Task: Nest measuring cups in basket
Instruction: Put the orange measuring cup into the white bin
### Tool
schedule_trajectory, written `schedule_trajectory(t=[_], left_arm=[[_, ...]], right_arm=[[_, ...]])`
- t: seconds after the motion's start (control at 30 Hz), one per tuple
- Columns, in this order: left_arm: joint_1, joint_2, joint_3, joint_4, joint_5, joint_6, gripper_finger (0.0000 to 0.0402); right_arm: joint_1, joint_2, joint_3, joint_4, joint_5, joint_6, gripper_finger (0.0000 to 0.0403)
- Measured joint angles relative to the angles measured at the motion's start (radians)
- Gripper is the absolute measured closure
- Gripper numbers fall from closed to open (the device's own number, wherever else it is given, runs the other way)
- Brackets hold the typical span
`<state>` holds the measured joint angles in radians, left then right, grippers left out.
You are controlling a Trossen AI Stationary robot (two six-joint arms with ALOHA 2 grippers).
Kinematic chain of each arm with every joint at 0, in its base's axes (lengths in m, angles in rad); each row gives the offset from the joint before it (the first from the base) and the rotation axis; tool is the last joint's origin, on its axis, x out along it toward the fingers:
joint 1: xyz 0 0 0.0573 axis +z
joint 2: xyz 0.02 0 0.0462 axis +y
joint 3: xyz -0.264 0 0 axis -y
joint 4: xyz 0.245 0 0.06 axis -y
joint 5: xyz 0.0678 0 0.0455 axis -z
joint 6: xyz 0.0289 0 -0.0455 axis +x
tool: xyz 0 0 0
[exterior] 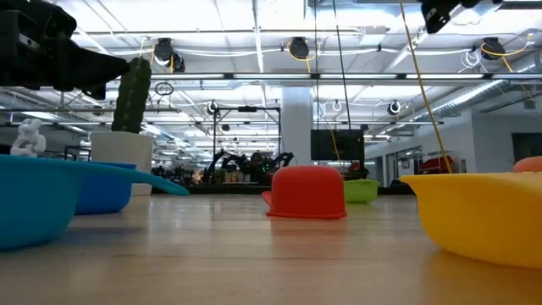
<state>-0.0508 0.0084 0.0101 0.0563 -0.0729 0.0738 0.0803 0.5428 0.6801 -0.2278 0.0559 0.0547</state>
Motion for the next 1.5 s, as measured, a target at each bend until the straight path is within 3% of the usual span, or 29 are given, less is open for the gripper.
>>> schedule_trajectory(t=[0.4, 0.77, 0.87, 1.1, 1.5], left_arm=[[0.0, 0.0, 0.0, 0.0, -0.002, -0.043, 0.035], [0.0, 0.0, 0.0, 0.001, -0.002, -0.1, 0.035], [0.0, 0.0, 0.0, 0.001, -0.001, -0.136, 0.035], [0.0, 0.0, 0.0, 0.037, 0.0, -0.218, 0.035], [0.0, 0.045, 0.021, 0.148, -0.007, -0.174, 0.035]], right_arm=[[0.0, 0.29, 0.051, -0.041, -0.007, 0.121, 0.0397], [0.001, 0.381, 0.051, -0.049, -0.034, 0.203, 0.0393], [0.014, 0.387, 0.052, -0.08, 0.011, 0.25, 0.0393], [0.102, 0.457, 0.152, -0.328, 0.176, 0.346, 0.0393], [0.148, 0.719, 0.284, -0.469, 0.036, 0.359, 0.0393]])
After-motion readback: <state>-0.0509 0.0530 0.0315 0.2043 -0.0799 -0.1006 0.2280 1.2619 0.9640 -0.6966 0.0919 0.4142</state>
